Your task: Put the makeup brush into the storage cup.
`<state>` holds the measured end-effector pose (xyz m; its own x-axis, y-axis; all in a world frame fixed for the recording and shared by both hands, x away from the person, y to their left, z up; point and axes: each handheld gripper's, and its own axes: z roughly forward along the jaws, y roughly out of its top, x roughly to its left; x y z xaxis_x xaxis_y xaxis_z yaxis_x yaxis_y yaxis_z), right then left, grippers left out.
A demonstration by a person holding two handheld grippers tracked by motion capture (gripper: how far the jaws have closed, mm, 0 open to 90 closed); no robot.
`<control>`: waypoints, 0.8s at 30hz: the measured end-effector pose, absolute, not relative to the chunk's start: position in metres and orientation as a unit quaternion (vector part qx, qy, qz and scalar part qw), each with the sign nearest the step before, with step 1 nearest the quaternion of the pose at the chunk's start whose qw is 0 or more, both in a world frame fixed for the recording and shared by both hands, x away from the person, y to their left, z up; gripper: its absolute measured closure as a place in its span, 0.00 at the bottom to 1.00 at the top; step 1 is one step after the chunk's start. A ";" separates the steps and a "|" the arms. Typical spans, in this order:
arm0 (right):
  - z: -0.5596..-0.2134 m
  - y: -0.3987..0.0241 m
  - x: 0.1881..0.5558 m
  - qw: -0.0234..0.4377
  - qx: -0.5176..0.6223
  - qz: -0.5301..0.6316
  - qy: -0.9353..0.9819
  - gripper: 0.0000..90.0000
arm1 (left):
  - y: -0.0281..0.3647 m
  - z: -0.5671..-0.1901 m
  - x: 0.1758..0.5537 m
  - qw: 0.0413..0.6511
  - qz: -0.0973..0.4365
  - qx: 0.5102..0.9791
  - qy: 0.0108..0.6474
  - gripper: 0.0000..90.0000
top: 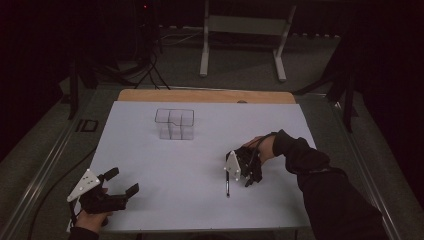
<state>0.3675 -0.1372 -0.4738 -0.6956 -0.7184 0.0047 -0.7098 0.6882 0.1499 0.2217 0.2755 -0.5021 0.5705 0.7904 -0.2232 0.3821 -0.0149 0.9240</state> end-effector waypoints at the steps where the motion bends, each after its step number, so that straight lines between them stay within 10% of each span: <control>1: -0.472 -0.132 0.365 0.031 0.403 -0.074 -0.912 0.28 | 0.276 -0.502 0.221 0.557 0.183 0.688 0.428 0.01; 24: -0.487 -0.100 0.348 0.029 0.543 -0.037 -0.838 0.68 | 0.281 -0.504 0.221 0.555 0.183 0.676 0.448 0.01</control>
<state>0.3484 -0.1001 -0.4874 -0.4084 -0.9127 0.0092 -0.9085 0.4075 0.0931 0.2207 0.2811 -0.5037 0.5322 0.8090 -0.2497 0.4022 0.0179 0.9154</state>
